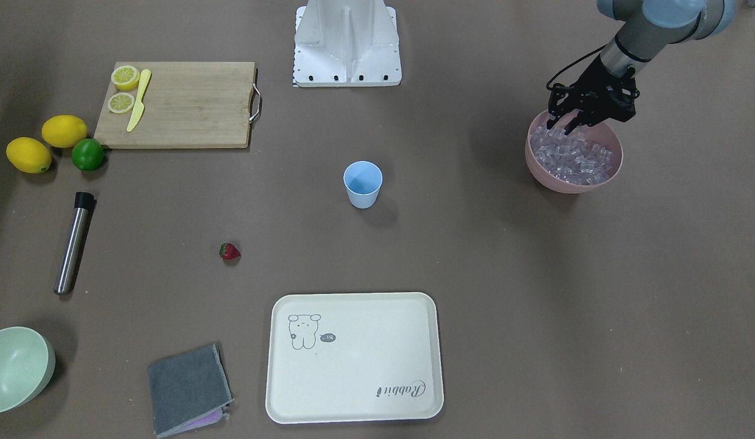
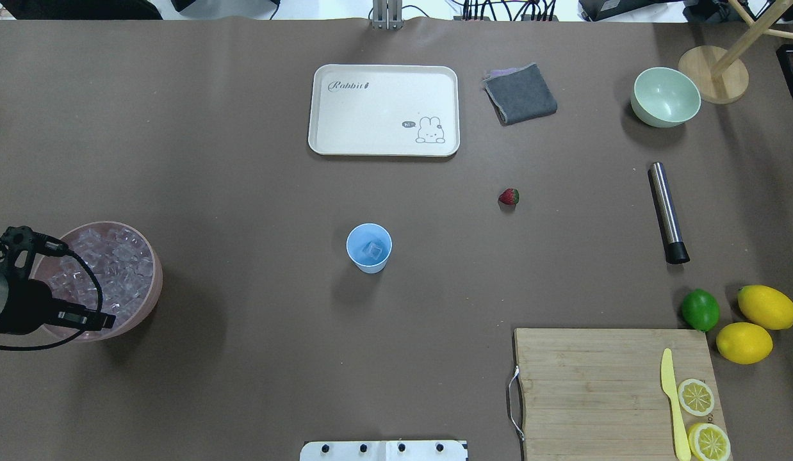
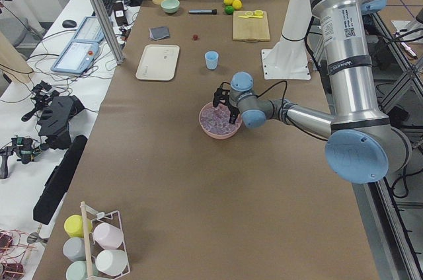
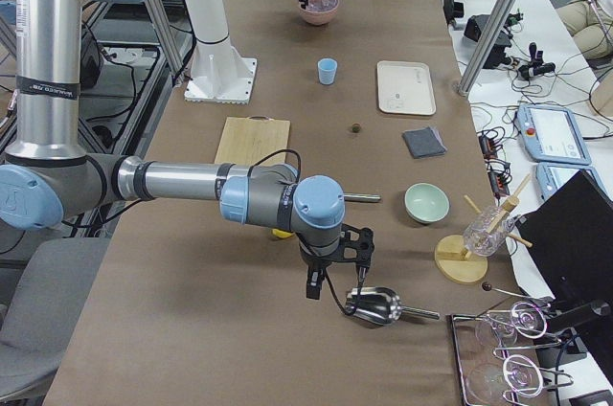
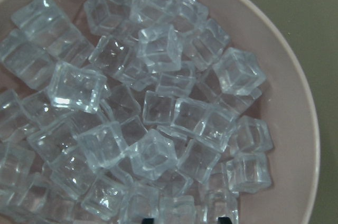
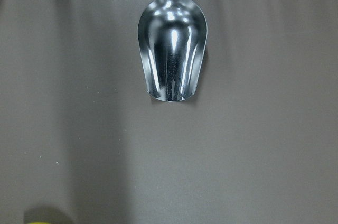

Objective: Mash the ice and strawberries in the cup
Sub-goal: 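Grasp another ice cube with the left gripper and lift it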

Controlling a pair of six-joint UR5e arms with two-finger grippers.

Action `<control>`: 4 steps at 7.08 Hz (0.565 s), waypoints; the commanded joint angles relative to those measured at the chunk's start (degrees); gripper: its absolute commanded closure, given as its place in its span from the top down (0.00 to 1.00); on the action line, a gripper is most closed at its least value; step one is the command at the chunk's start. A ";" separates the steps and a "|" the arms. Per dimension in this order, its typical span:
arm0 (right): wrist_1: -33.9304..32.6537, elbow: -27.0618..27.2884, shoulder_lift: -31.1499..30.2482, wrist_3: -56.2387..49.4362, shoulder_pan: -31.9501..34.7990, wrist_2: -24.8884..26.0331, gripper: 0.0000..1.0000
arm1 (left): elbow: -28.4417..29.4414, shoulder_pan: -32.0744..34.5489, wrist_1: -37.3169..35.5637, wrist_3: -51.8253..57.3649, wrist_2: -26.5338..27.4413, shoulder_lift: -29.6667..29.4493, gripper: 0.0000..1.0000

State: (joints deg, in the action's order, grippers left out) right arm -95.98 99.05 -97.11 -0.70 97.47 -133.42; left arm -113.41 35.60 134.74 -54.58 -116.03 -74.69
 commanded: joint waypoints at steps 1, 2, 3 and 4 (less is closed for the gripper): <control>0.00 0.00 -0.01 0.00 0.00 0.00 1.00 | 0.47 0.00 0.00 0.00 0.01 -0.02 0.24; 0.00 0.00 -0.09 0.00 0.00 0.00 1.00 | 0.47 0.00 0.00 0.00 0.01 -0.11 0.19; 0.00 0.00 -0.01 0.00 0.00 0.00 1.00 | 0.39 0.26 0.00 0.00 -0.07 -0.02 0.10; 0.00 0.09 -0.01 0.00 0.00 0.00 1.00 | -0.14 0.96 0.08 0.00 -0.60 0.24 0.06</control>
State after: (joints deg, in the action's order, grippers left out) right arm -95.98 99.07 -97.14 -0.70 97.47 -133.42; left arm -113.14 35.95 134.75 -54.58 -116.19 -74.66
